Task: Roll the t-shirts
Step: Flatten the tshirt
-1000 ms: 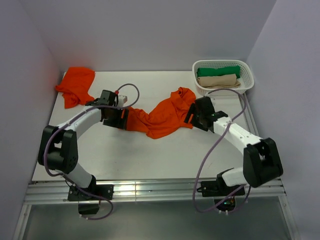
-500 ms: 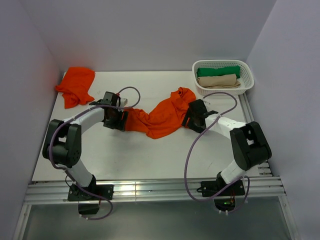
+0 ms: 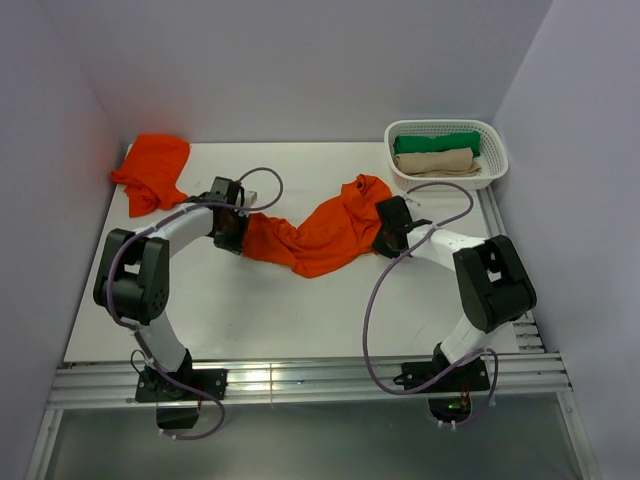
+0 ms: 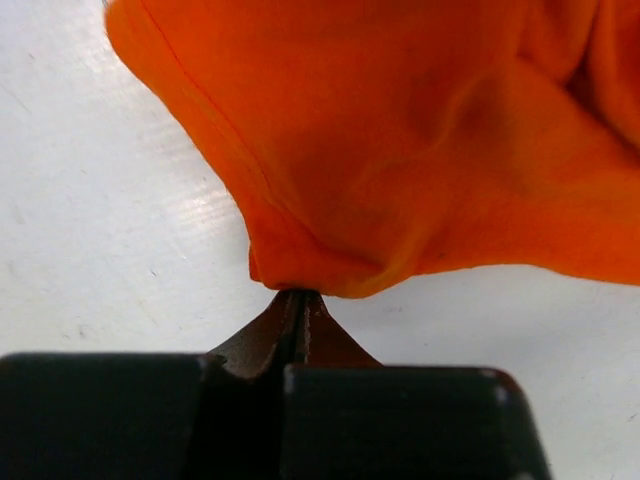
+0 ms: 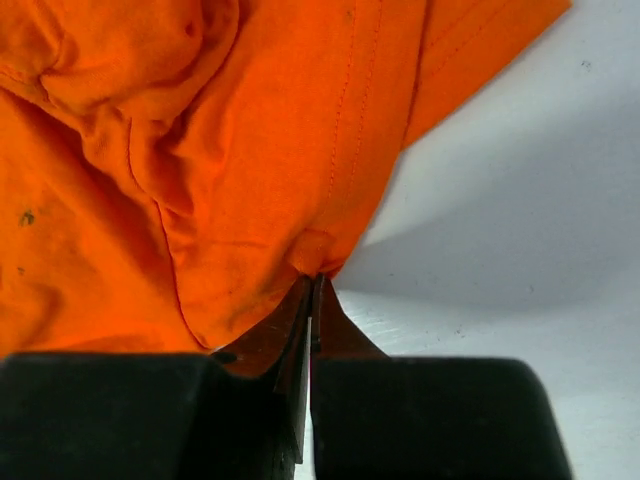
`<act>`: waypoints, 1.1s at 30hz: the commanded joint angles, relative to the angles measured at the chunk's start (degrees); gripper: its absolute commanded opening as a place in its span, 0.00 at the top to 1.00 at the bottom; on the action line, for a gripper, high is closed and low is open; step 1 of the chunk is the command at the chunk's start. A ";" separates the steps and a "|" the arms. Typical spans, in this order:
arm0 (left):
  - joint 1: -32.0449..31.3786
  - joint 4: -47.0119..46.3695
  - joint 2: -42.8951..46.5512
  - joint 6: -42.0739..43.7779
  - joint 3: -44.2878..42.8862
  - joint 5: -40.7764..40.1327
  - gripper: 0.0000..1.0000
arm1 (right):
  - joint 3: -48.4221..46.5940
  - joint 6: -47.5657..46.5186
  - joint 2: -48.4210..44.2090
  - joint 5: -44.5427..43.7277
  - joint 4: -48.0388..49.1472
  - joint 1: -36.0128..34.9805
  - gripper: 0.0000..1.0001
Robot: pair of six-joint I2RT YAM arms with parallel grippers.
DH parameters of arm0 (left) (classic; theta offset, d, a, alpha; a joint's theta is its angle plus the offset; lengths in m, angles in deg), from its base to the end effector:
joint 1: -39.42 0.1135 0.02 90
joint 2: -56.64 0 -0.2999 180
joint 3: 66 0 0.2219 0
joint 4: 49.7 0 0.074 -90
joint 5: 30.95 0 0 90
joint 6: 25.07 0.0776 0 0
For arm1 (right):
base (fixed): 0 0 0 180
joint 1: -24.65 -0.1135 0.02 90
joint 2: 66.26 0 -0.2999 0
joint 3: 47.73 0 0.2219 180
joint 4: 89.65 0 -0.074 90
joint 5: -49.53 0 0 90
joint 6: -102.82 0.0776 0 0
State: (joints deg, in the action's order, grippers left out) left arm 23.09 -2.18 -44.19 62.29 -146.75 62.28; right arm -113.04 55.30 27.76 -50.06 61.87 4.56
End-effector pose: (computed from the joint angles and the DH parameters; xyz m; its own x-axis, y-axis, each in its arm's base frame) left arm 0.3274 -0.1005 0.1918 -0.9002 0.2158 -0.3783 0.2601 0.9631 -0.0696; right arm 0.3023 0.0968 0.1796 -0.7536 0.4334 -0.4942 0.3458 0.9008 0.2627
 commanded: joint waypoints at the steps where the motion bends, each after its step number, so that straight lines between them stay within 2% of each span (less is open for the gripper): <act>1: 0.25 0.15 1.69 0.08 -4.10 0.03 1.00 | -2.23 0.76 -5.83 -1.05 -0.37 0.41 1.00; 8: 1.83 4.37 6.44 1.84 -7.80 0.91 1.00 | -5.56 -0.03 -22.09 -4.91 -10.48 0.41 1.00; 13: 4.29 7.97 8.02 4.11 -10.61 2.31 1.00 | -10.92 -1.26 -26.60 -5.97 -17.68 0.41 1.00; 19: 6.58 10.53 9.34 5.62 -11.58 4.16 1.00 | -12.60 -1.17 -32.22 -5.71 -20.25 0.41 1.00; 26: 8.08 14.48 7.85 6.15 -18.08 7.94 1.00 | -17.34 -3.27 -30.56 -6.06 -23.32 0.32 1.00; 33: 9.48 20.80 4.78 4.66 -32.93 11.01 1.00 | -32.08 -7.67 -24.06 -6.76 -26.13 0.32 1.00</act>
State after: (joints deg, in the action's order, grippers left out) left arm 31.72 15.48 -38.84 67.25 -173.59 70.41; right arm -137.48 51.21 1.81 -54.95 36.34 4.67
